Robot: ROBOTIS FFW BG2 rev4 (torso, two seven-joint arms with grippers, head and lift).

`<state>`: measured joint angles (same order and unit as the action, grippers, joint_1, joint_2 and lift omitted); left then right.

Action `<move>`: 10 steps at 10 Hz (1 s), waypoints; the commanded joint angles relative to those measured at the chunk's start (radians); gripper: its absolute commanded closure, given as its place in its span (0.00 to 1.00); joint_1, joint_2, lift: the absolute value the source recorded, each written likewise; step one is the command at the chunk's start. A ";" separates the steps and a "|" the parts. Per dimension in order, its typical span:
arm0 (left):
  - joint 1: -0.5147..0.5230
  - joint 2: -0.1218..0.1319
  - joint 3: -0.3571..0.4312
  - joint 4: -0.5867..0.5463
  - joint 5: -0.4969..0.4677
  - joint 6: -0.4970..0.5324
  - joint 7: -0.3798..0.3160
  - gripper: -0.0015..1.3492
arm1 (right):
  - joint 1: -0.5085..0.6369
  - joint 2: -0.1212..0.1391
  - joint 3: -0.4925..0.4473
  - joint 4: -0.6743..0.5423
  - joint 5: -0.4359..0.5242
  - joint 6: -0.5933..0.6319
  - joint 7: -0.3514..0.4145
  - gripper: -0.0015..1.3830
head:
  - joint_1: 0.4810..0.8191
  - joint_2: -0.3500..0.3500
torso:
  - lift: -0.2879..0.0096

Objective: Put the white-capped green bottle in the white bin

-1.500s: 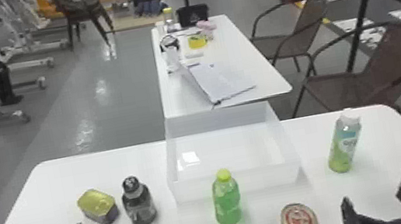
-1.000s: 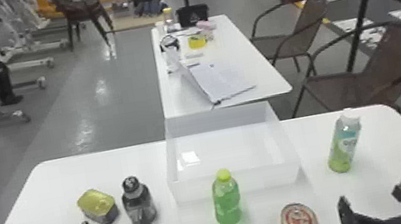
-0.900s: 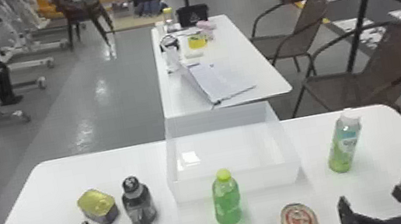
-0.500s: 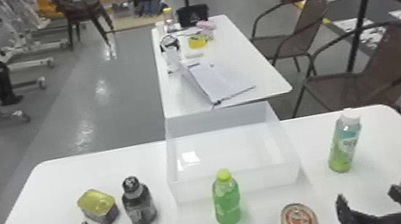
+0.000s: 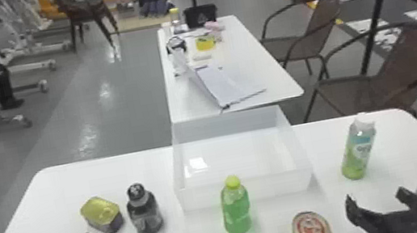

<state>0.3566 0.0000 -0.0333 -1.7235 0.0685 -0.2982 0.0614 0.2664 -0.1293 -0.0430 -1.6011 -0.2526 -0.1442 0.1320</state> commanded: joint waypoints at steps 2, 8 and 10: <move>0.002 -0.003 0.007 0.005 0.004 -0.010 0.000 0.09 | -0.055 -0.030 0.000 0.087 -0.007 -0.017 0.000 0.07 | 0.20 0.50 | 0.63; 0.008 -0.003 0.013 0.009 0.011 -0.015 0.000 0.09 | -0.179 -0.093 -0.006 0.225 0.004 -0.043 0.009 0.07 | 0.20 0.50 | 0.63; 0.012 -0.003 0.015 0.009 0.013 -0.016 0.000 0.09 | -0.223 -0.108 -0.011 0.271 0.009 -0.051 0.011 0.07 | 0.20 0.50 | 0.63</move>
<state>0.3667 0.0000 -0.0188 -1.7149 0.0799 -0.3139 0.0614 0.0574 -0.2327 -0.0524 -1.3465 -0.2441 -0.1917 0.1434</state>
